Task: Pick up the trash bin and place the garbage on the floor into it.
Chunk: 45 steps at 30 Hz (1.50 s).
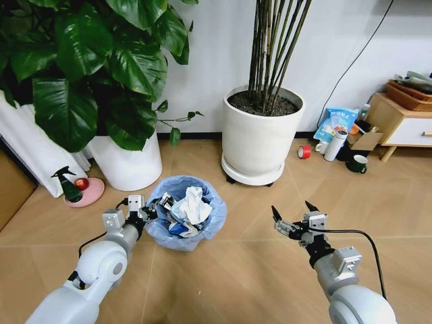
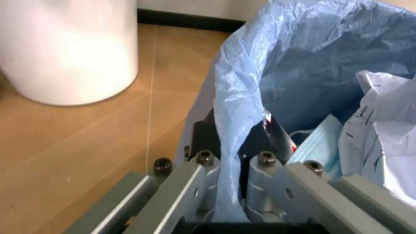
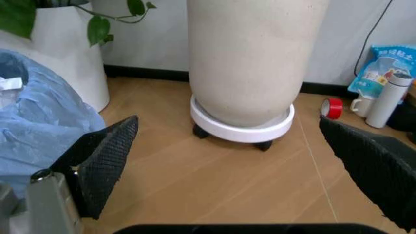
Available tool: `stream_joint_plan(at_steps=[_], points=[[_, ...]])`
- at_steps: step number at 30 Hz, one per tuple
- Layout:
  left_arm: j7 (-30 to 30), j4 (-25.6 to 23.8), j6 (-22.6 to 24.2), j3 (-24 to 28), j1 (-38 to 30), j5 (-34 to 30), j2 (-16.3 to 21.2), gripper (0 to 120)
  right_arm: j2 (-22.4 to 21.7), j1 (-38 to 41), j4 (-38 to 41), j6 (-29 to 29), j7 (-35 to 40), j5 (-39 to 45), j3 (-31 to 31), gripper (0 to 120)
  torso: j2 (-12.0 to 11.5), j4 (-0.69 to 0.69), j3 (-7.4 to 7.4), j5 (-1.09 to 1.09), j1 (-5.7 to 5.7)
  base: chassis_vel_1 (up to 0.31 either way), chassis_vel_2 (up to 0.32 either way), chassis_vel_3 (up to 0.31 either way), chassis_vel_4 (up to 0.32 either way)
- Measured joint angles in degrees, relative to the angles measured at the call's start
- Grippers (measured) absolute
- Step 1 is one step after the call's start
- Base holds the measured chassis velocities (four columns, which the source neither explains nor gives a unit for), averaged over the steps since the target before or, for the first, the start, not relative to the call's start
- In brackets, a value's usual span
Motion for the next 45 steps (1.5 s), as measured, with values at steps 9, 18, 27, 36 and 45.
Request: stream_joint_plan(at_steps=[9, 18, 27, 36, 45], points=[[-0.08, -0.83, -0.08, -0.49, 1.05, 0.14, 0.11, 0, 0.11, -0.85, 0.53, 0.14, 0.00, -0.82, -0.27, 100, 0.00, 0.01, 0.01, -0.02, 0.01, 0.214, -0.133, -0.216, 0.135], [-0.10, -1.08, -0.13, -0.63, 1.61, 0.26, 0.11, 0, 0.13, -1.65, 0.73, 0.55, 0.00, -1.26, -0.31, 100, 0.00, 0.00, 0.00, 0.00, 0.00, 0.237, -0.151, -0.235, 0.150], [-0.36, -1.25, -0.51, -0.65, 1.85, 0.39, 0.10, 0, -0.07, -1.90, 0.94, 0.63, -0.10, -1.24, 0.44, 100, 0.00, 0.00, 0.00, 0.01, 0.00, 0.258, -0.151, -0.248, 0.147], [-0.48, -1.43, -0.55, -0.69, 1.87, 0.33, 0.21, 0, -0.25, -1.48, 0.82, 0.62, -0.09, -1.18, -0.06, 100, 0.00, 0.02, 0.01, -0.01, 0.00, 0.300, -0.201, -0.288, 0.200], [-0.51, -1.49, -0.56, -0.76, 2.01, 0.36, 0.09, 0, 0.10, -1.91, 0.68, 0.70, -0.10, -1.34, -0.02, 100, 0.00, 0.00, 0.00, -0.03, 0.00, 0.308, -0.236, -0.317, 0.237]])
